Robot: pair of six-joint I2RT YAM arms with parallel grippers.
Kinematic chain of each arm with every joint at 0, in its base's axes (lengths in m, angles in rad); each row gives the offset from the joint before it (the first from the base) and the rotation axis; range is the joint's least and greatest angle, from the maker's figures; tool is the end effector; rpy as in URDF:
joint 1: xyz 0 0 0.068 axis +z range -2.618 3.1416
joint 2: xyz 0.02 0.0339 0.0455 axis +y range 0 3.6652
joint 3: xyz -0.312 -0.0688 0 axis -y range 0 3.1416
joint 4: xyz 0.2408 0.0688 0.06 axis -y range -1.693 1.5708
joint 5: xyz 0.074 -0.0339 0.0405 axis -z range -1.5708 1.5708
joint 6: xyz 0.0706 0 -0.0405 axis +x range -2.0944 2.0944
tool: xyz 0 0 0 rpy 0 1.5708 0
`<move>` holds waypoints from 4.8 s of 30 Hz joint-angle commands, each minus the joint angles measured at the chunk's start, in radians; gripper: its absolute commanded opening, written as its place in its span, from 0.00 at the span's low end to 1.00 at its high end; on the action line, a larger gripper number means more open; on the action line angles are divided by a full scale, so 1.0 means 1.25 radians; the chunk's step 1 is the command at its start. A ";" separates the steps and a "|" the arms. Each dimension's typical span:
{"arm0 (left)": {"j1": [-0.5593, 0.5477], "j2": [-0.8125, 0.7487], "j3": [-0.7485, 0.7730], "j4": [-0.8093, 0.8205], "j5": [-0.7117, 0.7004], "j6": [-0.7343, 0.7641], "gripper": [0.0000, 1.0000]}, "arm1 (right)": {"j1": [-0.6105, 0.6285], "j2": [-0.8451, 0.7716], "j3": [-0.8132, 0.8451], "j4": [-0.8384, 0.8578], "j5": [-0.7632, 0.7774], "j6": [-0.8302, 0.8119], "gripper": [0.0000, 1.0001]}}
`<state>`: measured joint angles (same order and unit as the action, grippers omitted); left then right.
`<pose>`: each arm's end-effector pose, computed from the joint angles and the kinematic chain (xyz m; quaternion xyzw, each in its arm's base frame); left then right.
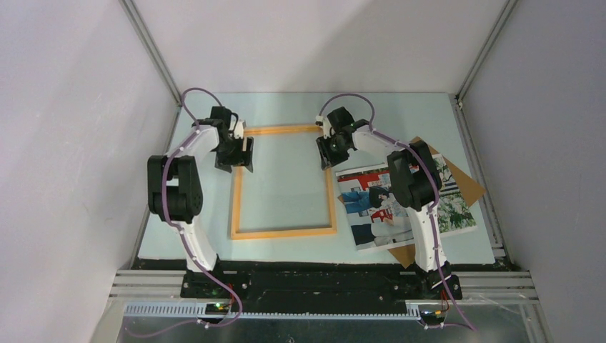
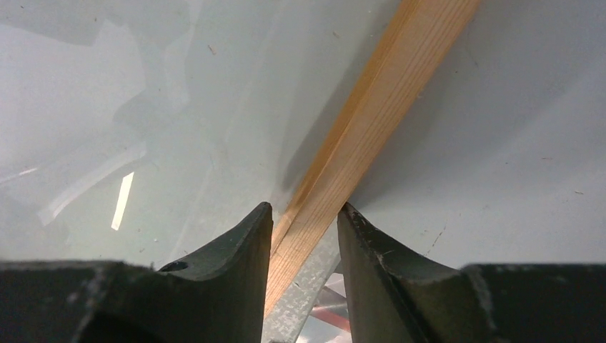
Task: Put the photo into the frame
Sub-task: Place the photo frame item in the photo frame, then pick up the photo at the center of the board.
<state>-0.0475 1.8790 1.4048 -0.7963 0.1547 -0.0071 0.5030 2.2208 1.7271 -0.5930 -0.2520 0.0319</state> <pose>0.3978 -0.0298 0.2169 0.0315 0.9854 -0.0804 0.1470 0.4432 0.2640 0.1746 -0.2541 0.9295 0.1805 0.1971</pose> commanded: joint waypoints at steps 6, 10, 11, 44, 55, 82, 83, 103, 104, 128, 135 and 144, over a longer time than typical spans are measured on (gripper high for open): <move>-0.001 0.041 0.042 0.011 -0.011 0.017 0.72 | 0.015 -0.056 -0.044 -0.006 -0.022 -0.014 0.48; 0.002 0.048 0.040 0.010 -0.010 0.021 0.64 | 0.015 -0.068 -0.057 -0.002 -0.028 -0.018 0.50; 0.003 0.047 0.039 0.010 -0.010 0.022 0.61 | 0.015 -0.070 -0.060 -0.001 -0.030 -0.019 0.51; 0.066 0.084 0.016 0.011 0.073 0.042 0.45 | -0.023 -0.243 -0.146 0.027 -0.032 -0.069 0.72; 0.066 0.106 0.045 0.011 0.114 0.022 0.30 | -0.164 -0.365 -0.242 0.071 -0.070 -0.083 0.83; 0.058 0.077 0.145 0.009 0.042 0.012 0.77 | -0.661 -0.621 -0.518 -0.048 -0.105 -0.233 0.89; 0.054 0.071 0.143 0.009 0.045 0.012 0.78 | -0.677 -0.626 -0.529 -0.054 -0.110 -0.252 0.89; -0.333 -0.136 0.145 0.010 0.186 0.027 0.94 | -1.000 -0.588 -0.576 -0.094 -0.162 -0.423 0.85; -0.363 -0.130 0.153 0.011 0.189 0.027 0.94 | -1.002 -0.588 -0.577 -0.093 -0.158 -0.428 0.85; -0.696 0.211 0.353 0.110 0.173 -0.061 0.92 | -1.044 -0.533 -0.576 -0.084 -0.116 -0.493 0.83; -0.726 0.241 0.345 0.132 0.136 -0.075 0.92 | -1.044 -0.516 -0.576 -0.085 -0.120 -0.493 0.83; -0.733 0.238 0.313 0.154 0.118 -0.082 0.91 | -1.044 -0.508 -0.589 -0.077 -0.126 -0.500 0.82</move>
<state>-0.9550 2.1880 1.7969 -0.6476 0.3279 -0.0978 -0.7971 1.5822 1.0000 -0.7052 -0.4000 -0.5743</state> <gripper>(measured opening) 0.917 0.827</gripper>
